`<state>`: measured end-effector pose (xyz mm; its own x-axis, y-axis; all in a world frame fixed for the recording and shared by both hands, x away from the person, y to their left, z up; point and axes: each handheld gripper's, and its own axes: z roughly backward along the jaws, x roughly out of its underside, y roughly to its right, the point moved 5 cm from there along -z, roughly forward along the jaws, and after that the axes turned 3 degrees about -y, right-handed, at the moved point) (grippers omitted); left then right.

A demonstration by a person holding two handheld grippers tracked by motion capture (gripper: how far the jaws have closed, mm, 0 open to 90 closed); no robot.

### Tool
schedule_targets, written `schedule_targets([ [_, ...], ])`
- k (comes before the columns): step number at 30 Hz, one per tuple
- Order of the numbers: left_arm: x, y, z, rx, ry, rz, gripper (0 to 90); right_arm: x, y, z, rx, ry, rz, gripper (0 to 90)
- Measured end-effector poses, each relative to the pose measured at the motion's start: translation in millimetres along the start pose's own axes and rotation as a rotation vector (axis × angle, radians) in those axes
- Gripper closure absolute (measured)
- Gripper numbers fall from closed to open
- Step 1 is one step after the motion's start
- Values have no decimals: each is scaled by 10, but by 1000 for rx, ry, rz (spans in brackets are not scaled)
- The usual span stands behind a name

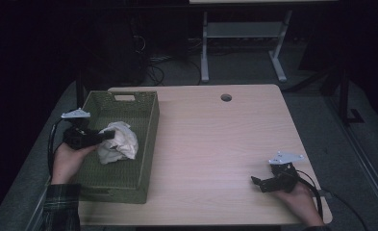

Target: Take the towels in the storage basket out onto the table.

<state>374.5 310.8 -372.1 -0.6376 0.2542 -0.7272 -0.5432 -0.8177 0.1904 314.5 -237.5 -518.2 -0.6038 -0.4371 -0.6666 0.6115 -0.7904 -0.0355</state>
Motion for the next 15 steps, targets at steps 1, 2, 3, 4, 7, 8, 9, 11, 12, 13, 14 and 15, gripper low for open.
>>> schedule_targets([
  [1, -23, 8, 31, 5, 21, 1, 759, 0, 0, 0, 0, 0, 0, 24],
  [2, -46, 19, 61, 16, 38, 2, 759, 0, 0, 0, 0, 0, 0, 24],
  [3, -69, 29, 87, 26, 54, -1, 758, 0, 0, 0, 0, 0, 0, 24],
  [4, -91, 42, 110, 28, 65, -2, 758, 0, 0, 0, 0, 0, 0, 24],
  [7, -140, 70, 155, 27, 81, -14, 758, 0, 0, 0, 0, 0, 0, 24],
  [8, -194, 103, 197, 25, 97, -28, 758, 0, 0, 0, 0, 0, 0, 24],
  [9, -194, 103, 197, 25, 97, -28, 758, 0, 0, 0, 0, 0, 0, 24],
  [11, -279, 169, 245, 26, 120, -50, 758, 0, 0, -1, 0, 1, 0, 24],
  [12, -308, 196, 253, 29, 129, -55, 758, 0, 0, 0, 0, 0, 0, 24],
  [13, -308, 196, 253, 29, 129, -55, 758, 0, 0, 0, 0, 0, 0, 24],
  [14, -363, 256, 269, 37, 139, -67, 758, 0, 0, 0, 0, 1, 0, 24],
  [15, -393, 290, 272, 42, 149, -71, 758, 0, 0, -1, 0, 1, 0, 24],
])
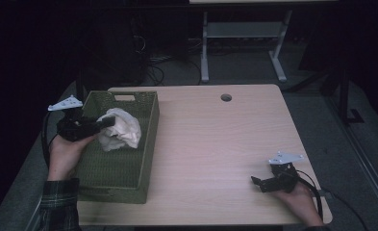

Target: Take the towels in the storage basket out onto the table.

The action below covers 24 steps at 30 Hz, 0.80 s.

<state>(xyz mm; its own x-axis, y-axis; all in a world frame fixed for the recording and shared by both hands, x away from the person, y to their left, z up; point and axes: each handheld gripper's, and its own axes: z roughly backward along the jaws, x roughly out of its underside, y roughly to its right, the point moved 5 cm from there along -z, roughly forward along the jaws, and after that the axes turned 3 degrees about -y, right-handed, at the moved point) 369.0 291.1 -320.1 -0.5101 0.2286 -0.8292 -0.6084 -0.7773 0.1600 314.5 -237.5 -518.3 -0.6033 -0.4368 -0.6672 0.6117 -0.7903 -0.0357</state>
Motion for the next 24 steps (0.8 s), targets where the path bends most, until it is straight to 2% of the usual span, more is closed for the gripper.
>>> schedule_targets([
  [4, -96, 95, -1, 6, 12, -24, 758, 0, 1, 1, 0, 0, 1, 24],
  [7, -243, 231, 10, 16, 44, -52, 758, 0, 0, 1, 1, -1, 0, 24],
  [14, -423, 452, -36, 63, 70, -84, 758, 2, -4, 2, -1, -3, -5, 24],
  [20, -565, 775, -215, 124, 83, -126, 758, 1, -3, 2, -1, -3, -4, 24],
  [22, -578, 821, -252, 133, 83, -132, 758, 1, -3, 2, -1, -3, -4, 24],
  [24, -608, 948, -368, 169, 82, -136, 758, 1, -3, 2, -1, -3, -4, 24],
])
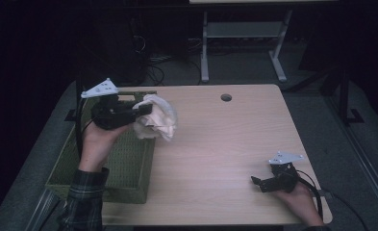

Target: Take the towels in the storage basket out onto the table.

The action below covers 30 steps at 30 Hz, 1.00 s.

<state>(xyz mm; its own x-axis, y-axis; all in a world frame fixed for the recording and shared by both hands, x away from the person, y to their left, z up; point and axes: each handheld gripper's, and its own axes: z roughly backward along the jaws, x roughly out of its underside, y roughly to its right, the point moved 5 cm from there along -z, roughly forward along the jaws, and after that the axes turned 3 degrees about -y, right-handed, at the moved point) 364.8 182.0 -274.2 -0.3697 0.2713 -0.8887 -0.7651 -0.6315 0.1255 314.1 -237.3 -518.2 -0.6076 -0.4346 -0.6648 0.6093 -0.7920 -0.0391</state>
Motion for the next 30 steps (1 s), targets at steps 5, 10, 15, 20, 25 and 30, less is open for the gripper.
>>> schedule_targets([
  [5, -53, 170, -223, 43, -5, -9, 759, 0, 0, -1, 0, 1, 0, 24],
  [10, -87, 337, -406, 73, -9, -21, 759, 0, 0, -1, 0, 1, 1, 24],
  [15, -86, 592, -698, 107, -20, -31, 760, 0, 0, 0, 0, 0, 0, 24],
  [20, -42, 735, -920, 131, -36, -36, 759, 0, 0, -1, 0, 0, -1, 24],
  [25, 106, 907, -1239, 155, -67, -34, 759, 0, -1, 0, -1, 0, -2, 24],
  [30, 289, 993, -1469, 167, -110, -24, 758, 0, -1, 0, 0, 0, -2, 24],
])
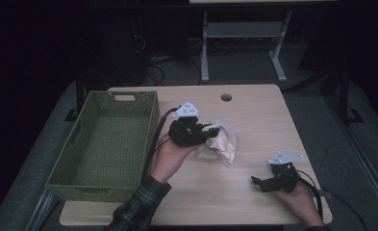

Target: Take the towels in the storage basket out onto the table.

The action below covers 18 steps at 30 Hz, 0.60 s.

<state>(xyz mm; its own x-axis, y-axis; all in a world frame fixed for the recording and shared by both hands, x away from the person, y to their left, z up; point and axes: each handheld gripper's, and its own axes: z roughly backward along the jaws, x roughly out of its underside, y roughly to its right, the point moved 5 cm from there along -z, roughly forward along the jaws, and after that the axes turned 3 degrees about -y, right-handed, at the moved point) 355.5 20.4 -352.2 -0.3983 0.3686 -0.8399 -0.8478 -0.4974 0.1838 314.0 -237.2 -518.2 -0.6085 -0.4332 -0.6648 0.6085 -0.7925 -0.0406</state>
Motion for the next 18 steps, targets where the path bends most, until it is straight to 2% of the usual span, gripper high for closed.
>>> schedule_targets([
  [3, 182, 5, -236, 16, -45, 15, 757, 0, 1, 0, 1, 0, 0, 24],
  [4, 182, 5, -236, 16, -45, 15, 757, 0, 1, 0, 1, 0, 1, 24],
  [6, 308, -10, -401, 23, -88, 10, 755, 0, 1, 0, 1, 0, 1, 24],
  [9, 438, -24, -555, 32, -124, 16, 740, 0, 1, 0, 1, 0, 1, 24],
  [10, 438, -24, -555, 32, -124, 16, 738, 0, 1, 0, 1, 0, 1, 24],
  [11, 528, -32, -661, 40, -149, 22, 729, 0, 2, -1, 1, 0, 2, 24],
  [13, 615, -57, -754, 44, -176, 26, 714, 0, 2, 0, 1, 0, 2, 24],
  [15, 668, -78, -800, 44, -190, 28, 702, 1, 1, 0, 1, -1, 2, 24],
  [16, 688, -92, -815, 40, -194, 30, 678, 0, 2, 0, 1, 0, 2, 24],
  [18, 709, -120, -819, 49, -191, 36, 551, -1, 3, -1, 3, 1, 4, 24],
])
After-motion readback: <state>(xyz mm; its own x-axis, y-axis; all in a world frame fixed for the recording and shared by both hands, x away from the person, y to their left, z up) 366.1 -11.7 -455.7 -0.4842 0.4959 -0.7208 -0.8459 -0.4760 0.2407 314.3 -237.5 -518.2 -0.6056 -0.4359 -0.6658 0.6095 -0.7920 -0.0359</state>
